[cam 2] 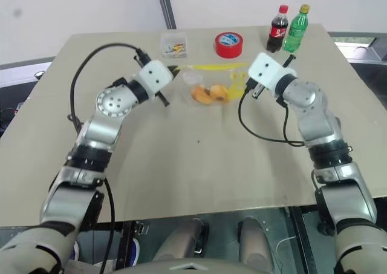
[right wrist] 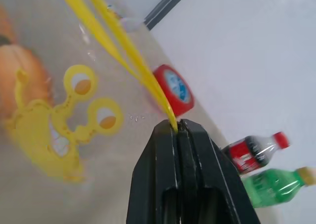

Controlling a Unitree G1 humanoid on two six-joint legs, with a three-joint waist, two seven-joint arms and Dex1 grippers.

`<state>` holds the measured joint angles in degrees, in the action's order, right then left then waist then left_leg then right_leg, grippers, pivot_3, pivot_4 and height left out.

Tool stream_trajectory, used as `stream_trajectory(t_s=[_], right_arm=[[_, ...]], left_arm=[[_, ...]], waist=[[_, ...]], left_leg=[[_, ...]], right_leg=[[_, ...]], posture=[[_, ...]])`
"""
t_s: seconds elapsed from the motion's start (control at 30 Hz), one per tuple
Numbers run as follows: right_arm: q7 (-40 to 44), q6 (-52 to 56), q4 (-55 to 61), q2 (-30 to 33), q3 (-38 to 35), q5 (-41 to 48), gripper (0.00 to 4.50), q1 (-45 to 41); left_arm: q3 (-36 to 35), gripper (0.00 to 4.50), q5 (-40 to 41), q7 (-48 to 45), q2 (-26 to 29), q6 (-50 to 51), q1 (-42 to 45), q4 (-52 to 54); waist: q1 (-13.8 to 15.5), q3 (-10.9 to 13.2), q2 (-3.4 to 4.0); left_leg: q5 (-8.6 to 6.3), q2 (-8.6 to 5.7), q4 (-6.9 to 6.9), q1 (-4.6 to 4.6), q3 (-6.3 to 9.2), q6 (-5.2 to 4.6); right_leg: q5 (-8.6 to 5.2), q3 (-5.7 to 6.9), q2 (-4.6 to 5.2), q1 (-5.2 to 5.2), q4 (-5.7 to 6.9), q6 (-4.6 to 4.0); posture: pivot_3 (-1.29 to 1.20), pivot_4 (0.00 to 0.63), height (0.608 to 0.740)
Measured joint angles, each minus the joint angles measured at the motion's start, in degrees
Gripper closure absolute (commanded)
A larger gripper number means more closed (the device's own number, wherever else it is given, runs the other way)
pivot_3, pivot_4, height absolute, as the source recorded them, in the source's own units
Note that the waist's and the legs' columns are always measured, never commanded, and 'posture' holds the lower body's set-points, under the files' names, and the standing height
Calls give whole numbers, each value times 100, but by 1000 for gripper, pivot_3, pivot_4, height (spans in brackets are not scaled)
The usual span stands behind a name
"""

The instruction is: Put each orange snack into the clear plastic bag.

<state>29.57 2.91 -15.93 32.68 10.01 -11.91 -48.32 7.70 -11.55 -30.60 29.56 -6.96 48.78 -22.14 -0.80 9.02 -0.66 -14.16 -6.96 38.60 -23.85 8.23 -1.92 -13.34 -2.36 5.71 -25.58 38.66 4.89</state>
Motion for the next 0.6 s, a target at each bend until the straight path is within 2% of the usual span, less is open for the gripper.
stream_trajectory(t_s=[0.1, 0.2, 0.27, 0.43, 0.47, 0.6], right_arm=[[16, -225, -64, 165, -176, 118, 4431, -102], [170, -231, 342, 316, -385, 370, 4431, 233], [251, -220, 718, 398, -452, 476, 4431, 629], [383, -76, 1812, 538, -506, 496, 4431, 2270], [394, -58, 1885, 538, -479, 487, 4431, 2404], [566, 291, 2678, 644, -410, 419, 3115, 3416]], left_arm=[[8, 4500, -8, 48, -2, -570, 454, -489], [11, 4500, 52, 16, -12, -985, 365, -543], [10, 4500, 70, -55, -2, -1139, 41, -332], [202, 4500, 61, -314, 80, -1246, -1573, 811], [219, 4500, 48, -330, 101, -1245, -1687, 891], [243, 4500, 34, -476, 153, -775, -2347, 1790]], waist=[[-22, 0, 0], [-64, -1, 1], [-107, -2, 2], [-165, -2, 3], [-162, -2, 4], [-113, -4, 6]], left_leg=[[0, 0, -19, -1, -2, -1], [0, 2, -33, -4, -1, -1], [0, 2, -35, -4, -1, -1], [0, 3, -23, 1, -7, -3], [0, 4, -18, 4, -9, -2], [-1, 2, -8, 22, -11, -3]], right_leg=[[0, -3, 4, 0, -25, 0], [0, -2, 5, -7, -39, 0], [0, 0, 7, -7, -40, 0], [0, -8, 5, -11, -14, 0], [0, -10, 4, -10, -4, 0], [0, -10, 4, 9, 21, 0]], posture=[[0, 150, 713], [0, 150, 713], [0, 150, 713], [0, 150, 713], [0, 150, 713], [0, 150, 713]])
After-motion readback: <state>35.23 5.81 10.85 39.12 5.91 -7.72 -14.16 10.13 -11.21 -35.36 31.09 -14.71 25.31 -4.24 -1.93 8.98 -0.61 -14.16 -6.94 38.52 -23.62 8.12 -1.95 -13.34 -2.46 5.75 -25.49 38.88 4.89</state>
